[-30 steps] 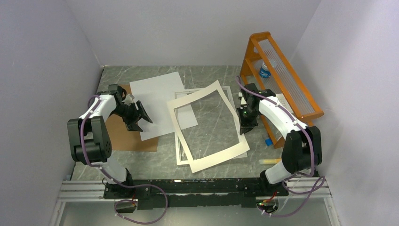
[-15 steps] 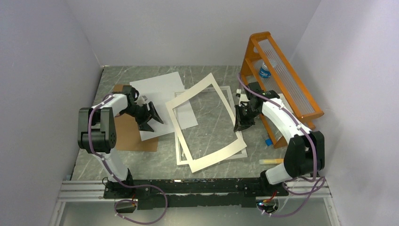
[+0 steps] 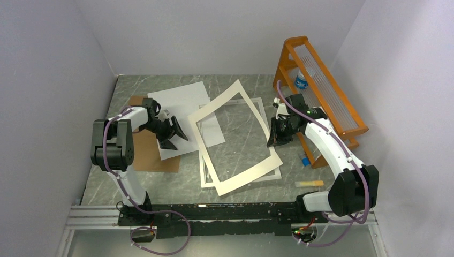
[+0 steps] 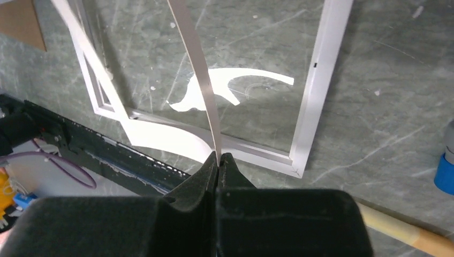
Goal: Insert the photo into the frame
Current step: Place the photo frame item in the photo frame.
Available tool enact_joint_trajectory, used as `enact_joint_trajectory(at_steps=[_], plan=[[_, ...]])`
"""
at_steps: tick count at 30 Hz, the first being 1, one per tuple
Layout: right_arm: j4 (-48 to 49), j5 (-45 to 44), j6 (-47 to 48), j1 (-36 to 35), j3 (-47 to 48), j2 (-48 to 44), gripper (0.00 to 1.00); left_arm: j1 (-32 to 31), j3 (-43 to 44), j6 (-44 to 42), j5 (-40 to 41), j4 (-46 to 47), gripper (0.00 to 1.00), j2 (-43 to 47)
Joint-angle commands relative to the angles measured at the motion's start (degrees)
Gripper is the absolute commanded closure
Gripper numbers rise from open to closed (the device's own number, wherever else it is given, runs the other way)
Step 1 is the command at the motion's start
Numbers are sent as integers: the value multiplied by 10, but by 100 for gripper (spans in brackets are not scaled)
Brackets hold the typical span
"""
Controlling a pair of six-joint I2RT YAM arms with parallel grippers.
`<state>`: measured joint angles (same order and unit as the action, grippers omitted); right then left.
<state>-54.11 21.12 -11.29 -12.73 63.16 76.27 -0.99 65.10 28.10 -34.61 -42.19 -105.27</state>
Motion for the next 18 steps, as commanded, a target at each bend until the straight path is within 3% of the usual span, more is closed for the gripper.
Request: enact_joint_trajectory(at_steps=[1,5,12,18], plan=[[40,-15,-20,16,-6,-41,100,-12,2,7,6,13,26,-4],[83,90,-10,17,-25,-85,100,-18,1,9,7,14,26,-8],[49,49,-12,17,-26,-54,100,-25,4,13,12,15,26,-12],[9,85,8,17,-42,-17,100,-35,14,17,7,20,26,-24]])
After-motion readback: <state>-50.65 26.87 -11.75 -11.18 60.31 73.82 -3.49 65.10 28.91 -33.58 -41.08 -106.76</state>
